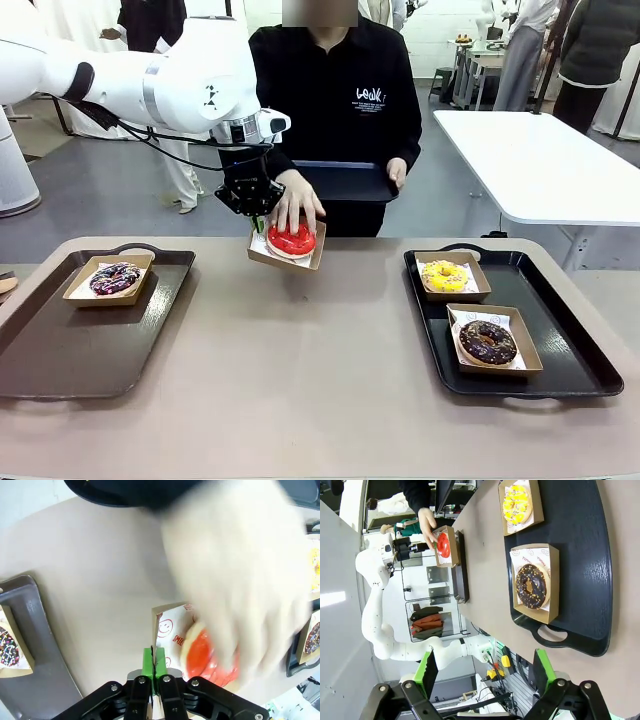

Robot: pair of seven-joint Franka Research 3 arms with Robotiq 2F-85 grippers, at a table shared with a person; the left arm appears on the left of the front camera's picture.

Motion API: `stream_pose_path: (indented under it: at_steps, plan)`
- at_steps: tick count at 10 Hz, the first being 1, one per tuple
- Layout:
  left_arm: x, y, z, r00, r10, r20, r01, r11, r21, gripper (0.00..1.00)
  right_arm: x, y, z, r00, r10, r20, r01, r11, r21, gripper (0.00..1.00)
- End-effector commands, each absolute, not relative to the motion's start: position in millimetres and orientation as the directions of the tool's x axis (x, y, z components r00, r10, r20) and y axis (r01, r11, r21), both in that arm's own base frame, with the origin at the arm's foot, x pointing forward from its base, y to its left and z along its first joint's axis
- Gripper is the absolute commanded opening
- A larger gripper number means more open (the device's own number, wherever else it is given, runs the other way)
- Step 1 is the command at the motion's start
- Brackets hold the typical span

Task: Individually package the donuts and arrange them on the tray.
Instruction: Place the picked Paper togo box on the Handle tray.

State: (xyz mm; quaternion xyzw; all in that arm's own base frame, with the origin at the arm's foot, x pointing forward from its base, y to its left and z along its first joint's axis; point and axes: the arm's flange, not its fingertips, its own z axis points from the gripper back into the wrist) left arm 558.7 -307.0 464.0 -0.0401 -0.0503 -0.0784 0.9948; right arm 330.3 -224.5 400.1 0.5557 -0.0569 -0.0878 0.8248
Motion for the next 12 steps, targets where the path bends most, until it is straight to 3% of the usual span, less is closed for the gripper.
stream_pose_path:
  at_steps: [1,9,12]
  plan:
    - [559,-307,465,0.983,-0.151,0.105,0.160,0.984,-0.078,0.00,330,-225,400,0.978,-0.209,-0.007,0.084,0.362,0.928,1.00]
    - [559,-307,464,0.983,-0.152,0.106,0.160,0.984,-0.072,0.01,330,-225,400,0.978,-0.209,-0.007,0.084,0.362,0.928,1.00]
    - [496,-235,499,0.979,-0.183,0.094,0.185,0.983,-0.008,0.01,330,-225,400,0.978,-0.209,-0.007,0.084,0.362,0.928,1.00]
